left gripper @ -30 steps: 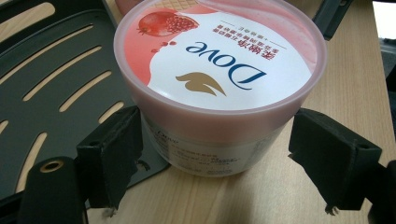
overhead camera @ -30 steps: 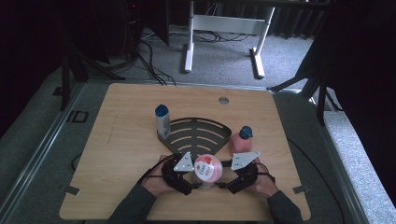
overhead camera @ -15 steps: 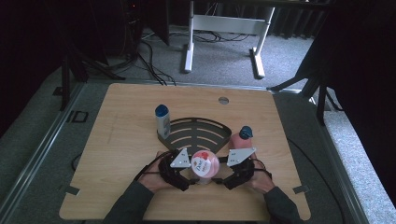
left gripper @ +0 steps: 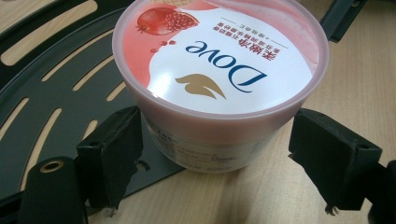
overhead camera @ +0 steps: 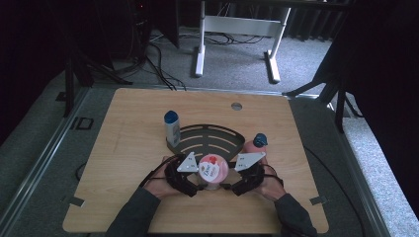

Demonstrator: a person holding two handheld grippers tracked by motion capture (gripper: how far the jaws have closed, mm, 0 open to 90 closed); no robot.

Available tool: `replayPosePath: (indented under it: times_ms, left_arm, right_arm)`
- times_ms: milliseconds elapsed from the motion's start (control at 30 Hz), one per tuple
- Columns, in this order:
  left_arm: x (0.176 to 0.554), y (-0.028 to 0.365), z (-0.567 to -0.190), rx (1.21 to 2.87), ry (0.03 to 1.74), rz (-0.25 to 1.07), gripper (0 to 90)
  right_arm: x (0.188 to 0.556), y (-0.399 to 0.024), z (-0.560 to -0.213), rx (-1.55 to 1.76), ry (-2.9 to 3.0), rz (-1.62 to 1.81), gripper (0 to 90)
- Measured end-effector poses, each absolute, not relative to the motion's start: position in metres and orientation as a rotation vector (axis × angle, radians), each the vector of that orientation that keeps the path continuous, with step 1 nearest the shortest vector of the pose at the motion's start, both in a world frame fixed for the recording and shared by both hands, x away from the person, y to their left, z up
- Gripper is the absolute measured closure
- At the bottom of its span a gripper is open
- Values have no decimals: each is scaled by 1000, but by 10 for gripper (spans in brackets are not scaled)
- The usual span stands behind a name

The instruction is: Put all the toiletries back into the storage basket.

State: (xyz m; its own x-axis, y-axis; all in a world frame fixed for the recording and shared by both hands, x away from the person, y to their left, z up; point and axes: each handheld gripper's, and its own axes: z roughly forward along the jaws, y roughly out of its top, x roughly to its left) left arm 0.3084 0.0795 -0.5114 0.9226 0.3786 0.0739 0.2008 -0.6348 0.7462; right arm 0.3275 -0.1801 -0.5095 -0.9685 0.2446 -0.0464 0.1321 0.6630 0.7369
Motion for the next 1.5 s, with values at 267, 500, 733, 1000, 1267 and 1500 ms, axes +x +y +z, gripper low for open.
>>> replayPosePath:
  times_ms: [267, 500, 733, 1000, 1267, 1500]
  left_arm:
    - [313, 83, -512, 2273, 419, 291, 182]
    - [319, 84, -512, 2283, 426, 291, 182]
    - [326, 85, -508, 2284, 433, 298, 182]
    - [331, 86, -507, 2283, 444, 299, 182]
    - [338, 89, -507, 2285, 470, 301, 182]
    - [342, 90, -509, 2274, 494, 305, 182]
  right_arm:
    - [333, -173, -510, 348, 2736, 1183, 235]
    - [337, -170, -510, 373, 2737, 1163, 235]
    - [342, -168, -507, 403, 2724, 1166, 235]
    - [346, -165, -506, 433, 2713, 1163, 235]
    - [352, -159, -505, 455, 2708, 1146, 235]
    - [355, -156, -505, 470, 2701, 1125, 235]
